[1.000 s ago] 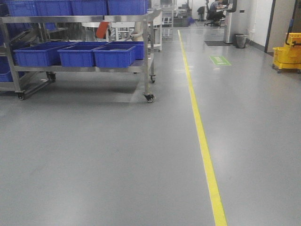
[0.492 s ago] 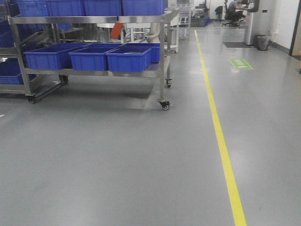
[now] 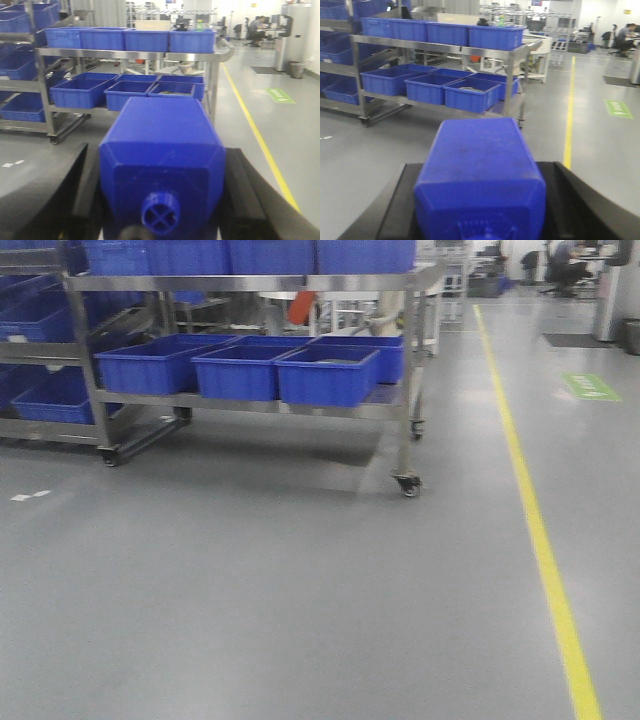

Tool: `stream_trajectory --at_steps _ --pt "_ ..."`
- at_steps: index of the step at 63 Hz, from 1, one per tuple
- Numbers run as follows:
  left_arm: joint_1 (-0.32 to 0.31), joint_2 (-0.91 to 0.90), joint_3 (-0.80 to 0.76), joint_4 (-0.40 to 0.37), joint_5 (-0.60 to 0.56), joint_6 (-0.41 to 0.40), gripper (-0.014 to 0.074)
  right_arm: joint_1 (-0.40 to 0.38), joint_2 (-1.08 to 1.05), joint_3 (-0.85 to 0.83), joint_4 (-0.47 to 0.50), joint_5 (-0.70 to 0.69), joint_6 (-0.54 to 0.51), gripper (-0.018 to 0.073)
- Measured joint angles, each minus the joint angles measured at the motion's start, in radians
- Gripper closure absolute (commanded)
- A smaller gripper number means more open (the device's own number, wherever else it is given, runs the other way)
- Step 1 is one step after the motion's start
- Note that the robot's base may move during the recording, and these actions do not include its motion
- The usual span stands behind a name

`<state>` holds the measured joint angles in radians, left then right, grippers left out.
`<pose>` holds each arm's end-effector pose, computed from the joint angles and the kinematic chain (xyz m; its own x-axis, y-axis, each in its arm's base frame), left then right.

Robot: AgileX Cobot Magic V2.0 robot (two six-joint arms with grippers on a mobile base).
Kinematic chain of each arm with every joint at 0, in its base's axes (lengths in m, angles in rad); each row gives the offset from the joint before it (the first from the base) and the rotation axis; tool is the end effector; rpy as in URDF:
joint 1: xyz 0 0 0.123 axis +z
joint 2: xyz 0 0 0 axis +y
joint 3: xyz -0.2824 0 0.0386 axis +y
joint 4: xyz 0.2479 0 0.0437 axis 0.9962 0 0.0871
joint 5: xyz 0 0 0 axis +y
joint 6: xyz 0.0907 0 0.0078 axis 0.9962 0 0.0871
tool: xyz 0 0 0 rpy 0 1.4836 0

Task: Pick and sort blue part to right shelf
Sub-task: 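Drive the base toward the shelf rack of blue bins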

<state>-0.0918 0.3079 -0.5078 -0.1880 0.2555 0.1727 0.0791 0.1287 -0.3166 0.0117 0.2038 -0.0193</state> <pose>0.0671 -0.0105 0.3406 0.0345 -0.0125 -0.9993 0.1389 0.9903 -0.0076 0.0509 0.0043 0.2931 0.0717 -0.0022 -0.9974 -0.0808 0.9967 -0.0080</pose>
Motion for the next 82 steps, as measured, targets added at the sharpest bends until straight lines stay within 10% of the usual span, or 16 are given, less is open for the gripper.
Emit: stream_trajectory --at_steps 82 --pt "0.0 0.0 0.0 0.0 0.002 0.0 0.0187 0.0 0.0 0.0 0.0 0.0 0.0 0.0125"
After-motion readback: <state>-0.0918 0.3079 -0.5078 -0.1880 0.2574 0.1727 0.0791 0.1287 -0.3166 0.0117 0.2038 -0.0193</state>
